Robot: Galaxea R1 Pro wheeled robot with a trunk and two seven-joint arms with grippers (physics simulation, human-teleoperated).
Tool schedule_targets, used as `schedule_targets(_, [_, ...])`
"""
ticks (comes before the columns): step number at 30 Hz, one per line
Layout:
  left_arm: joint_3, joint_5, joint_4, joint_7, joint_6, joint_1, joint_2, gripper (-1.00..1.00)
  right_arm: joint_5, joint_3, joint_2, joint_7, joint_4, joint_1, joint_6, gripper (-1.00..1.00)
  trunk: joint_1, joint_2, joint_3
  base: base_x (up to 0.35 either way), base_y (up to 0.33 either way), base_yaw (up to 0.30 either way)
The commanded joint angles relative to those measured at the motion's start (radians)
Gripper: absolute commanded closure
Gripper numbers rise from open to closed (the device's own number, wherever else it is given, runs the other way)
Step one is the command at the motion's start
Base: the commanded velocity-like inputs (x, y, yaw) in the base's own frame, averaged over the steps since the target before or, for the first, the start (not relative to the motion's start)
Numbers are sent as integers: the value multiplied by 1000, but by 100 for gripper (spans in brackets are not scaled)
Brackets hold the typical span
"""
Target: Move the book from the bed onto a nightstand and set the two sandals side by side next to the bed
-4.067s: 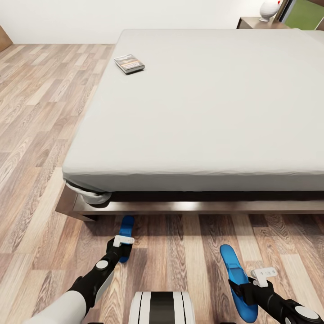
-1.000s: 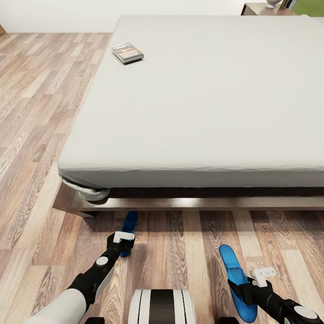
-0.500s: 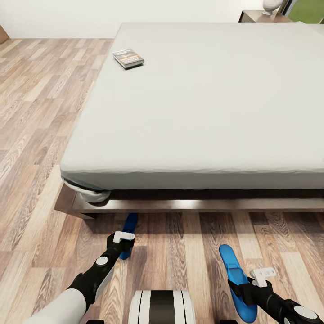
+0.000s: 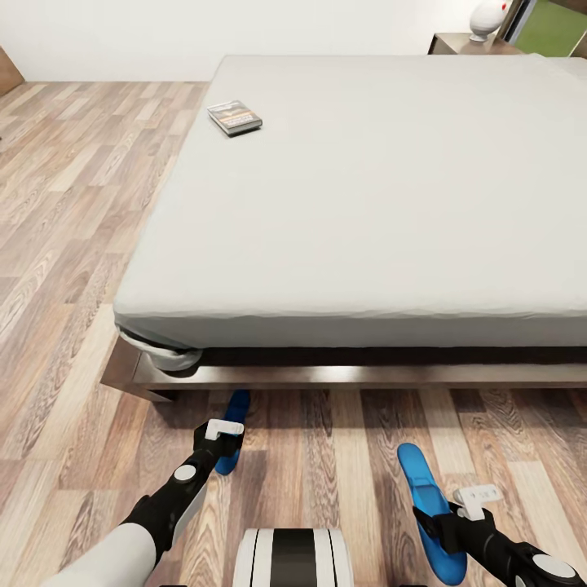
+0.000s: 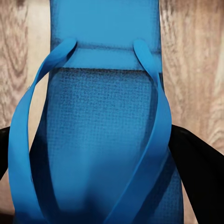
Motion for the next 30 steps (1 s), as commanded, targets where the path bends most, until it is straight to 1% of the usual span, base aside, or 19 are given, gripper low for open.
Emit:
schedule_targets(1, [-5, 4, 1, 3, -4, -1, 0, -100, 2, -2, 0, 5, -1, 0, 5, 100, 0, 0, 0, 0, 0, 0])
schedule_targets(11, [-5, 4, 1, 3, -4, 0, 0, -100, 3, -3, 1, 1, 5, 0, 5, 100, 0, 0, 0, 0, 0, 0])
schedule_targets(16, [-5, 3, 3, 3, -4, 0, 0, -100, 3, -3, 0, 1, 6, 0, 5, 100, -2, 1, 19, 0, 0, 0])
schedule_targets(26, [-6, 2, 3, 3, -4, 0, 0, -100, 3, -2, 0, 1, 8, 0, 5, 100, -2, 1, 19, 0, 0, 0])
schedule_targets(29, [-6, 2, 3, 3, -4, 0, 0, -100, 3, -2, 0, 1, 9, 0, 5, 100, -4, 2, 30, 0, 0, 0])
schedule_targets(30, [-4, -1, -3, 0, -1, -5, -6, -100, -3, -8, -5, -5, 15, -3, -1, 100, -4, 2, 30, 0, 0, 0])
